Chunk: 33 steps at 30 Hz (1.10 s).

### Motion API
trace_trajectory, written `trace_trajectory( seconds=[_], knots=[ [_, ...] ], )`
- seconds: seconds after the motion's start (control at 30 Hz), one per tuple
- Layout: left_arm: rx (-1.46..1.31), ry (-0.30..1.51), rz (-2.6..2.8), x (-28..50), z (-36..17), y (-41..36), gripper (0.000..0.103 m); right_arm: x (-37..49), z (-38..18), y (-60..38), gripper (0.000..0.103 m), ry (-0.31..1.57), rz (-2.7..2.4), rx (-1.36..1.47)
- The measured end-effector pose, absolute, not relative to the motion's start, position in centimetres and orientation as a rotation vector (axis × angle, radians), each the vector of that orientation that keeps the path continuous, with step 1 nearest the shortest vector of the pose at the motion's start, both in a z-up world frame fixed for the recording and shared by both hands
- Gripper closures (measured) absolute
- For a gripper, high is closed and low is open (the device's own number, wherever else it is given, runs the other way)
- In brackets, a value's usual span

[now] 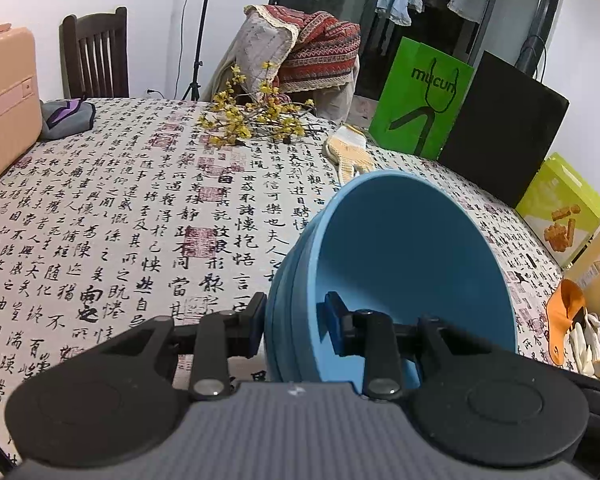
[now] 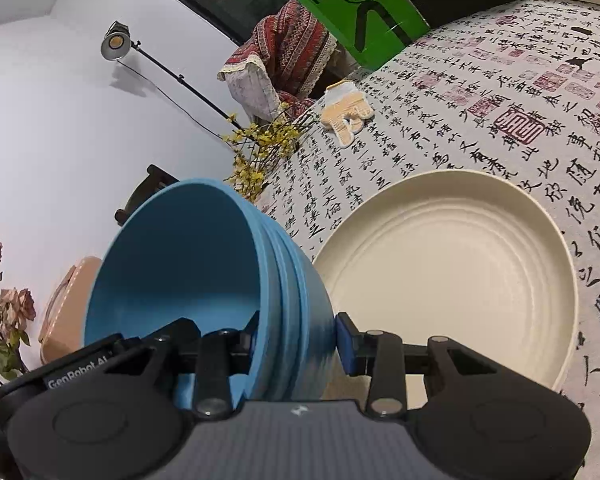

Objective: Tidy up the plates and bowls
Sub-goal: 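Lower the bowl stack onto the center of the cream plates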

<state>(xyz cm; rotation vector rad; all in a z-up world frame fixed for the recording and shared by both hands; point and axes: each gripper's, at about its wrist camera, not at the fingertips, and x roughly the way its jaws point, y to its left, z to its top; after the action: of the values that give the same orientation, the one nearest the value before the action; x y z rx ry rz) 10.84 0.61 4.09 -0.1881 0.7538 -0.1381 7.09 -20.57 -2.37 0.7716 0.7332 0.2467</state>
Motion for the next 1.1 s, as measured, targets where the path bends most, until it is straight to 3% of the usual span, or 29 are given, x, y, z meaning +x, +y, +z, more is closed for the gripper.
trace_trajectory(
  seconds=[1.1],
  knots=[
    [-0.166, 0.833, -0.244, 13.2, 2.0, -5.8, 0.071, 6.8, -4.2, -26.8, 0.067, 0.725, 0.115, 0.817]
  ],
)
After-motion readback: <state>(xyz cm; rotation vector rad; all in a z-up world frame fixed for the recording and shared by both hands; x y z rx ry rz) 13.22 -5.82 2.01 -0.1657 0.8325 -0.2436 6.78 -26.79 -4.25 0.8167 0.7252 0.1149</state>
